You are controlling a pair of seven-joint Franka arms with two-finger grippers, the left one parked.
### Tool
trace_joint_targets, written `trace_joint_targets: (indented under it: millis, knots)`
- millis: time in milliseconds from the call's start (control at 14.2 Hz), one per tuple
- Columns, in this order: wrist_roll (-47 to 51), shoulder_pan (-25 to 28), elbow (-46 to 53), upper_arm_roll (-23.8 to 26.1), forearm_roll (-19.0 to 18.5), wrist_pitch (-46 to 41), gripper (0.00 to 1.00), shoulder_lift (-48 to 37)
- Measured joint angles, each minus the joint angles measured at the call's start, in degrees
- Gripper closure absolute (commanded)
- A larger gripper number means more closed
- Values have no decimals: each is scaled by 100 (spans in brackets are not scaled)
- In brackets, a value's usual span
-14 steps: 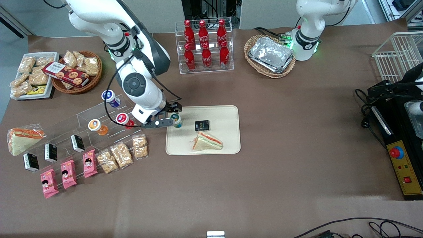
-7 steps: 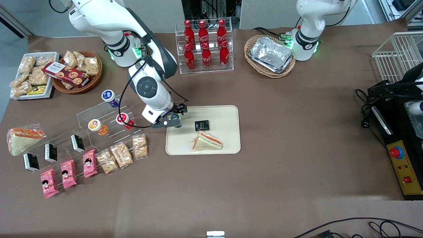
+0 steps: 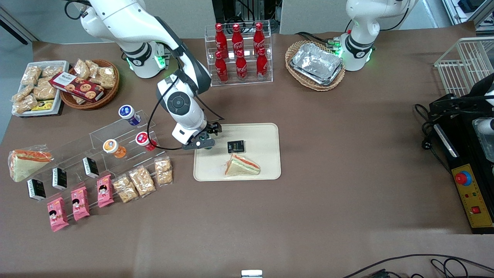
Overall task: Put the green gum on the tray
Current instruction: 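Lower the right gripper and close it around the green gum bottle, then lift the green gum bottle and carry it back toward the acrylic rack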
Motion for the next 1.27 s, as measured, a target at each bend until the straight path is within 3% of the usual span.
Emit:
trace_joint_targets:
  millis: [71,282,423,705,987,1269]
  knots:
    - [0,0,-37,-1,0,87,2,46]
    - [0,0,-114,-1,0,265,36,95]
    - [1,0,-116,-2,0,295,50,101]
    - [-2,-4,-112,-52,0,313,70,75]
    - [-168,-159,-67,-98,0,178,70,-124]
    - [-1318,-1060,361,-132,0,-1102,70,-619]
